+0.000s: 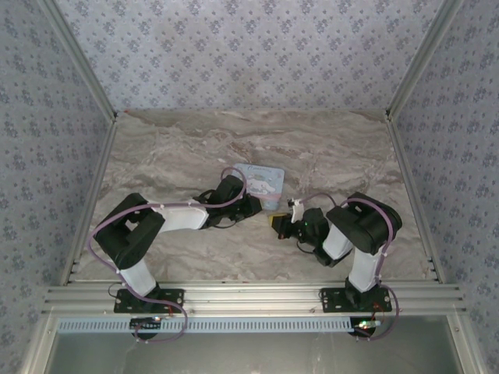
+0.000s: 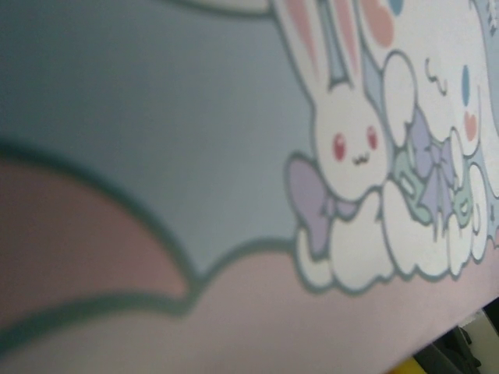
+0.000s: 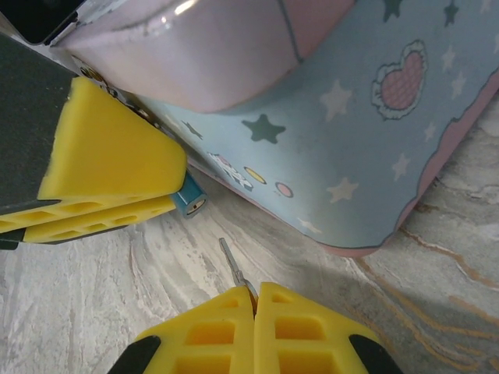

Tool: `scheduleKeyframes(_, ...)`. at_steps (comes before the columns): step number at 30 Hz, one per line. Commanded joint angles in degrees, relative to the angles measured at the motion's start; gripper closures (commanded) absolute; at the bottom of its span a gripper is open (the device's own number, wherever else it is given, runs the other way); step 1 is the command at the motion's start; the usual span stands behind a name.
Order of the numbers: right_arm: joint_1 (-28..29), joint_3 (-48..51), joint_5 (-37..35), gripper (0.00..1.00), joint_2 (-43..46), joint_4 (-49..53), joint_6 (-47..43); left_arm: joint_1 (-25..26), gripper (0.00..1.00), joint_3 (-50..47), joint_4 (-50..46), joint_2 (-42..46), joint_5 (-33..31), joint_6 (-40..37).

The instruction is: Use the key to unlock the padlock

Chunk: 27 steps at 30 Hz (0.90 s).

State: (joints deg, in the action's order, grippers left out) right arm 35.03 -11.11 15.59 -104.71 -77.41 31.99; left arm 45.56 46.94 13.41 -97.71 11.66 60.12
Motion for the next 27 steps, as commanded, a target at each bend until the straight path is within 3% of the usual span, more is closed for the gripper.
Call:
scheduleKeyframes(1,0.37,-1.36,-0.65,1.0,-0.85,-0.51,0.44,0.45,0.81,2.1,0.95,1.2,1.69,0.99)
scheduleKeyframes(27,0.83,-1.99,-0.51,1.0,0.89,-2.8,0.18,0.67,0.81,2.96,-0.72,1.14,1.44,0.7)
